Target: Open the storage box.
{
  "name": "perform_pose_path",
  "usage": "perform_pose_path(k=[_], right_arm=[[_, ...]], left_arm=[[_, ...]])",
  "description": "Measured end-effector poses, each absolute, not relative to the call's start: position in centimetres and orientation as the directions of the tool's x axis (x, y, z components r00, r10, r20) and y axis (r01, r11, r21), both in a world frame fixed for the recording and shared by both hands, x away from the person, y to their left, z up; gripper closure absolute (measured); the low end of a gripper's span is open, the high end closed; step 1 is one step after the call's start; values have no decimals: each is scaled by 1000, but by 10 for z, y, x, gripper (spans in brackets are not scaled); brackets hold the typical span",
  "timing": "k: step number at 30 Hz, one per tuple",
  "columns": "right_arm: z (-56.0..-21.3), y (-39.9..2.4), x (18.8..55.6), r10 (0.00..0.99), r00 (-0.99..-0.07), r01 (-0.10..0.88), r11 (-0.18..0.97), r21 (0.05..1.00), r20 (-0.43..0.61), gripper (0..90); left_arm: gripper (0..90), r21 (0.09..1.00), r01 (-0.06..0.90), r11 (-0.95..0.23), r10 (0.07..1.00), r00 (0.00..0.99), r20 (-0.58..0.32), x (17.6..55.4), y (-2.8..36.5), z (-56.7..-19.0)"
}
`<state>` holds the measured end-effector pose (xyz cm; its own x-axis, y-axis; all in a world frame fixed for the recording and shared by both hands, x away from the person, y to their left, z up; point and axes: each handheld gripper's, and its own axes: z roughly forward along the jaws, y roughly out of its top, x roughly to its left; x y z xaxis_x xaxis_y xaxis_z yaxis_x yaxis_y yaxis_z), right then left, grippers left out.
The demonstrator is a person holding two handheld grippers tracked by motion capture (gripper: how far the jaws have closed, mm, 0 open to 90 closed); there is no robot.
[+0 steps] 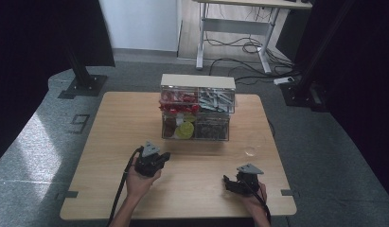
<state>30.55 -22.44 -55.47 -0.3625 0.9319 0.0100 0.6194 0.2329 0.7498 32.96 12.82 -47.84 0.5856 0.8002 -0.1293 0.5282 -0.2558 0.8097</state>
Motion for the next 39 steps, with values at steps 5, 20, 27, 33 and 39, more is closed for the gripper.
perform_pose_path(k=[5, 20, 27, 33, 39], right_arm=[[-555, -224, 305, 932, -363, 619, 233, 750, 10, 207], [-555, -225, 306, 932, -363, 619, 233, 750, 10, 208], [-555, -224, 305, 932, -363, 619, 233, 750, 10, 208], [-555, -224, 305, 932, -362, 619, 233, 750, 10, 209], [-555, -224, 305, 932, -362, 619, 233, 750, 9, 209]], left_arm=[[900, 802, 539, -256, 800, 584, -137, 335, 124, -482], [900, 785, 568, -248, 810, 566, -153, 361, 118, -488], [900, 783, 574, -241, 818, 554, -155, 371, 119, -490], [900, 776, 583, -239, 820, 549, -160, 378, 119, -494], [900, 776, 584, -238, 823, 546, -159, 384, 117, -497]])
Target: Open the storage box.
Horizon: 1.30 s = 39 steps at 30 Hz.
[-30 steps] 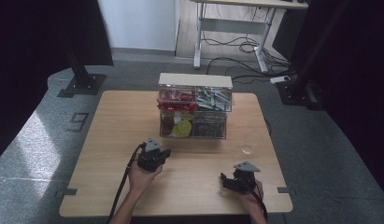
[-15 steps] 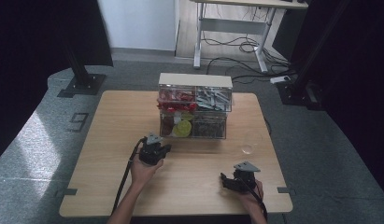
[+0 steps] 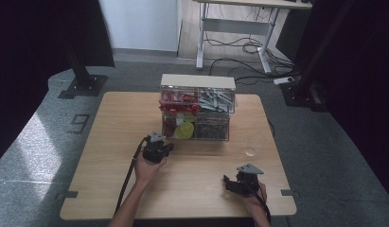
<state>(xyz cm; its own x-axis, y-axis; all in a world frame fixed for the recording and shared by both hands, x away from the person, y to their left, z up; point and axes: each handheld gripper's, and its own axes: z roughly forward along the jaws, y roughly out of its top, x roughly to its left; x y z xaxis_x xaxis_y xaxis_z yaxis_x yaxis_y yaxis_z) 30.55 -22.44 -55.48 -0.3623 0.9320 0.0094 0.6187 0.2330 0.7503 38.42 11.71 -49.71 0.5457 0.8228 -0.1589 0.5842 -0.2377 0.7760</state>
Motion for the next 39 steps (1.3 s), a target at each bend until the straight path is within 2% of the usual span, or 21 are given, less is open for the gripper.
perform_pose_path(k=[22, 39], right_arm=[[-555, -224, 306, 932, -362, 619, 233, 750, 9, 209], [-555, -224, 306, 932, -362, 619, 233, 750, 9, 209]], left_arm=[[900, 761, 606, -230, 829, 532, -173, 404, 110, -501], [900, 755, 616, -226, 837, 519, -174, 405, 114, -499]])
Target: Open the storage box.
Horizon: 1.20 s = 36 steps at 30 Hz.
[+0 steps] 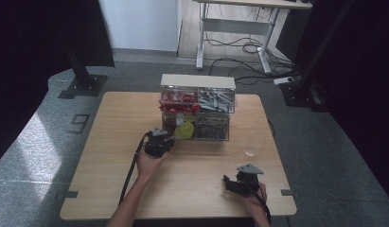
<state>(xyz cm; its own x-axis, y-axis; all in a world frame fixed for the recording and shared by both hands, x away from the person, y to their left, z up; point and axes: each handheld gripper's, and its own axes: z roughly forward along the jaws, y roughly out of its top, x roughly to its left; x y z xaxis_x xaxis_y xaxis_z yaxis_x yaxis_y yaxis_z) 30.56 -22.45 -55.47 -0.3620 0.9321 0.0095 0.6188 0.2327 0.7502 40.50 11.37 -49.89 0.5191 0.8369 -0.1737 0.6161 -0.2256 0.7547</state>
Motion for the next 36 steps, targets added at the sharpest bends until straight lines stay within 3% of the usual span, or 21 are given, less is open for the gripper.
perform_pose_path(k=[13, 36], right_arm=[[-555, -224, 306, 932, -362, 619, 233, 750, 9, 209], [-555, -225, 306, 932, -362, 619, 233, 750, 9, 210]], left_arm=[[900, 764, 610, -210, 824, 531, -197, 401, 115, -493], [900, 798, 561, -220, 830, 538, -149, 396, 114, -468]])
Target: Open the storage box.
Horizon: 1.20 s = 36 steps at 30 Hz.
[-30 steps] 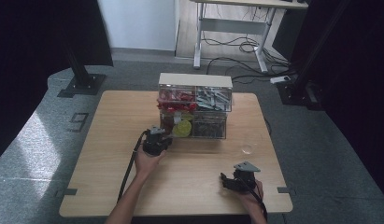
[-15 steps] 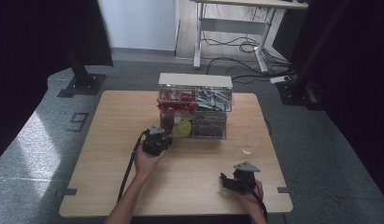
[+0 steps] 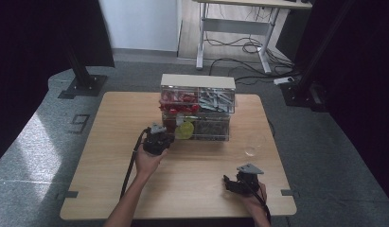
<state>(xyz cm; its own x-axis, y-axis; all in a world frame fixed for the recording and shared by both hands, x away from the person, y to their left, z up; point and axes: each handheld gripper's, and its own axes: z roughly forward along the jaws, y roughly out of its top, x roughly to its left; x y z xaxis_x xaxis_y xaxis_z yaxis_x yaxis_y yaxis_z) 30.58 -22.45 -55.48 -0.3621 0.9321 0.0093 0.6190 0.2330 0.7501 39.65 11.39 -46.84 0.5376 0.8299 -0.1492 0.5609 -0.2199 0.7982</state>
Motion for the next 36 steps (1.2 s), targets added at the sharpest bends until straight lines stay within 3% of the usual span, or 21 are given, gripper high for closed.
perform_pose_path(k=[36], right_arm=[[-555, -225, 306, 932, -362, 619, 232, 750, 10, 210]], left_arm=[[900, 834, 530, -154, 836, 519, -176, 409, 121, -429]])
